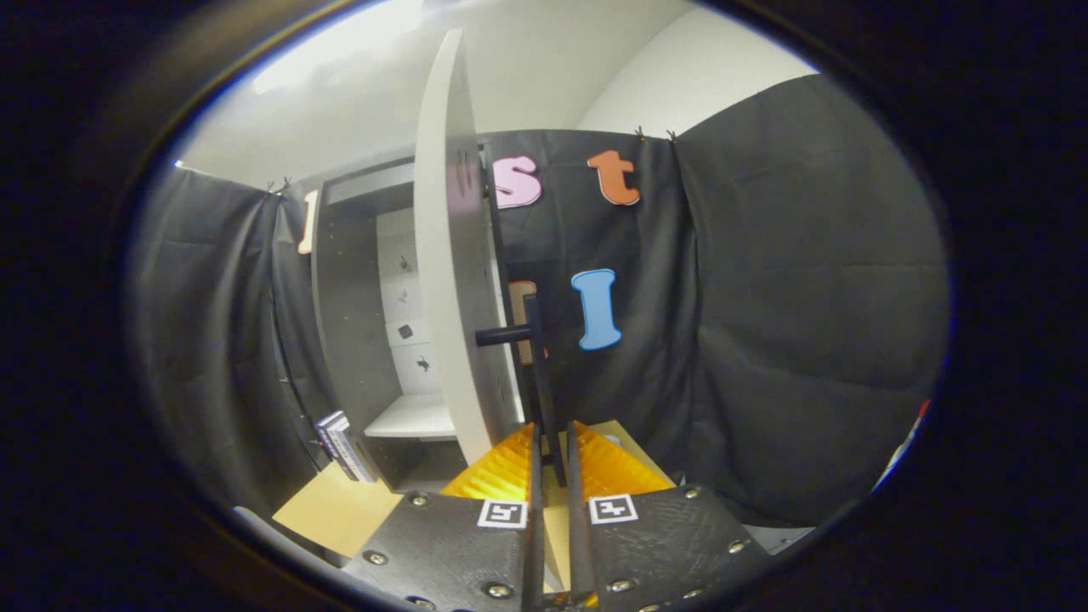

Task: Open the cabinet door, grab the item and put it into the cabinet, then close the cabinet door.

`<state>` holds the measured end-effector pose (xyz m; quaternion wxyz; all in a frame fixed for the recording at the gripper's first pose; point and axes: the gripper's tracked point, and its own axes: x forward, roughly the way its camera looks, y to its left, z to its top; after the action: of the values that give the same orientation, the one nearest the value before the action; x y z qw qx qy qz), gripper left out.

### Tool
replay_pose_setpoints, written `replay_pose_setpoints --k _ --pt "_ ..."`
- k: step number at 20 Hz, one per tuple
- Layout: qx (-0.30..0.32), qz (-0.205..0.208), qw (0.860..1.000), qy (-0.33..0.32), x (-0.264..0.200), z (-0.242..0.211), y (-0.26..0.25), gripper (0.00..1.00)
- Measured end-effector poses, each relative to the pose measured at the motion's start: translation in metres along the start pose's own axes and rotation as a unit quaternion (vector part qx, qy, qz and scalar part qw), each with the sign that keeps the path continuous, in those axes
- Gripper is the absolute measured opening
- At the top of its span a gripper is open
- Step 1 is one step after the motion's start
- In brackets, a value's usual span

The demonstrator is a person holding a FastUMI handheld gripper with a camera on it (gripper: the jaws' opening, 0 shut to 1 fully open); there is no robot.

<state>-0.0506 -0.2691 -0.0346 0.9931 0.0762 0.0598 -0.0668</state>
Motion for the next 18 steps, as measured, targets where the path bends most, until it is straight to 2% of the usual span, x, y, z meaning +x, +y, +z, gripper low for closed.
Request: replay_pose_setpoints --k 5,8,13,18 --pt "0.022 -0.022 0.999 0.006 -0.013 -0.003 0.0 0.12" --pt "0.015 -0.035 0.999 -0.021 -0.033 0.013 0.006 0.12" --pt "0.016 0.0 1.0 -0.026 -0.055 0.007 0.067 0.13" --pt "-0.003 0.029 1.0 0.001 -0.055 -0.031 0.124 0.23"
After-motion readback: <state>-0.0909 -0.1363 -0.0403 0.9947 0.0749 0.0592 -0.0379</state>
